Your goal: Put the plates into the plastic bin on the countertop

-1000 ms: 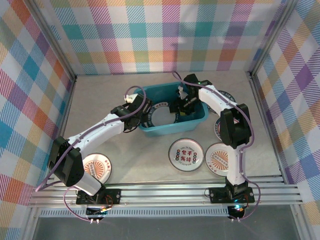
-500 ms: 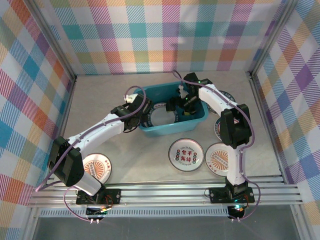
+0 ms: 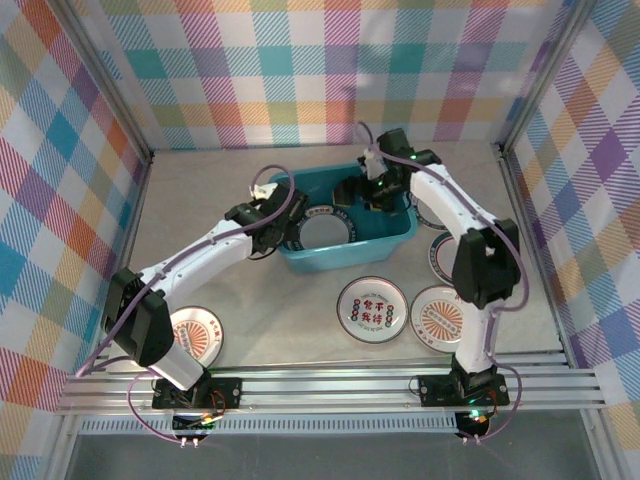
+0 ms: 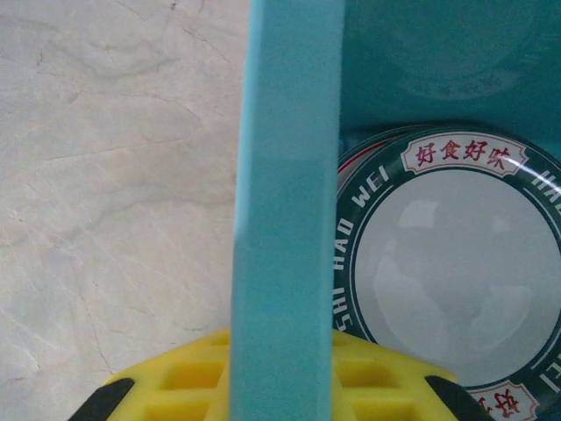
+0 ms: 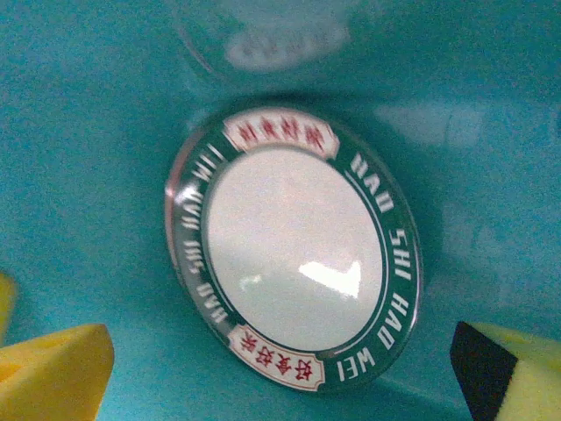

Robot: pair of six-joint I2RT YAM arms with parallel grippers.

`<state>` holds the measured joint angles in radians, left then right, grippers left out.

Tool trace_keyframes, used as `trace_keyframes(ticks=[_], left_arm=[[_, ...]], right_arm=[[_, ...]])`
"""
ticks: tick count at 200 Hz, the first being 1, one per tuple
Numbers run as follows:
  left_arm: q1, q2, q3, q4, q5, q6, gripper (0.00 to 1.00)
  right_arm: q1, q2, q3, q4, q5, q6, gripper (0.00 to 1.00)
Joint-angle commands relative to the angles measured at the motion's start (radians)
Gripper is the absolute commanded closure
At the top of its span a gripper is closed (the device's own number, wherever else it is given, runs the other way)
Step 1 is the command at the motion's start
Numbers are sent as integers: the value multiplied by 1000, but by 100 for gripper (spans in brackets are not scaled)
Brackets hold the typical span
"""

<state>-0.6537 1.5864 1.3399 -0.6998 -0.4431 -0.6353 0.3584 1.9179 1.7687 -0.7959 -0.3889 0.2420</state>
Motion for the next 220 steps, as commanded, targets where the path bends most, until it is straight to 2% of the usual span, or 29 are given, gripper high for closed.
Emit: trace_keyframes(ticks=[1,48,76,102,127,151,164,198,220], left_arm=[[-21,14,101,-8,-43,8,93],[-8,96,208,-77,19,-7,91],[6,152,289,-146,77,-13,86],[22,158,308,-143,135,-20,79],[35,153,332,-153,159,-16,65],[36,92,309,-140,149,-8,44],[37,44,286,-138,134,-5,36],[42,-108,239,-214,82,-7,29],[54,-243,194,-323,14,-27,29]], right_arm=[[-28,-138,5,55,76,-34,1],[-56,-326,-96,62,166,-33,1],[-70,-526,-350,216,177,48,1],[-73,-640,-487,220,167,106,1],[-70,-758,-598,210,168,138,1],[-71,-898,-694,224,163,148,1],[-70,-945,-721,204,153,152,1],[-70,-1040,-774,193,104,183,1],[-68,-1056,-785,187,80,204,1]])
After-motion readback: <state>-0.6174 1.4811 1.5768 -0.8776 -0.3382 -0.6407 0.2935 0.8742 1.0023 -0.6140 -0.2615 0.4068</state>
